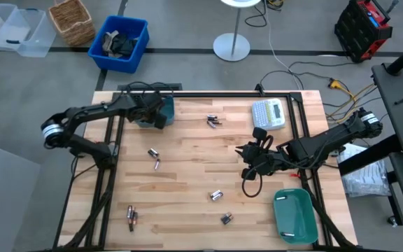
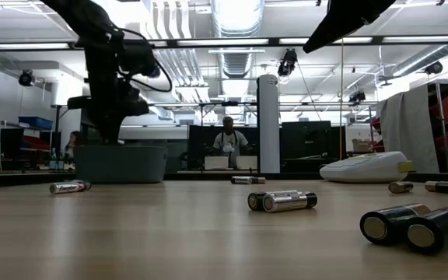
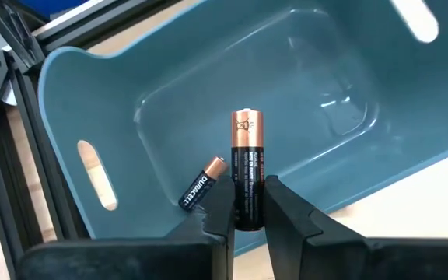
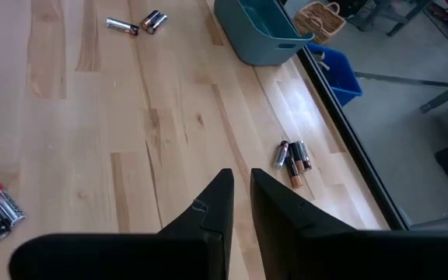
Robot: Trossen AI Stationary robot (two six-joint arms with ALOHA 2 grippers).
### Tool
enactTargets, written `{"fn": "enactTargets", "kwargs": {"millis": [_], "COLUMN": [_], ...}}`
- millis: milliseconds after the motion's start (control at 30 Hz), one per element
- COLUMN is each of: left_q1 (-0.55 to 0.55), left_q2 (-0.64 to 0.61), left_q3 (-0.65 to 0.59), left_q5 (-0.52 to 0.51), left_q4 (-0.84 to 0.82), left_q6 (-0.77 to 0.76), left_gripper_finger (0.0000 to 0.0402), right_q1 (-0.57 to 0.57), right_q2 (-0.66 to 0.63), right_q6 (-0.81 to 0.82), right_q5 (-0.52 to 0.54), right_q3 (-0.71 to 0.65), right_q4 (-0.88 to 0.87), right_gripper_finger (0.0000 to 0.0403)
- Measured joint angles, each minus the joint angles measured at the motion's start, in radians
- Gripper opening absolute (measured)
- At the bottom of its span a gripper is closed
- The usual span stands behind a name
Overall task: Sort batteries
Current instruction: Put the black battery into the blue bin
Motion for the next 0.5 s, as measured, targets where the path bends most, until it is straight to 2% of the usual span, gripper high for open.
{"fn": "enactTargets", "kwargs": {"millis": [500], "left_q1": [0.002], "left_q2": [0.03], "left_q3": [0.0], "left_q5": [0.0], "left_q4": [0.0], "left_q6": [0.012], "left_gripper_finger": [0.0029], "right_q1": [0.0], "right_q2": [0.0], "right_q6": [0.0], "right_q5": [0.0], "right_q3": [0.0], "right_q4": [0.0], "right_gripper_finger": [0.0038]}}
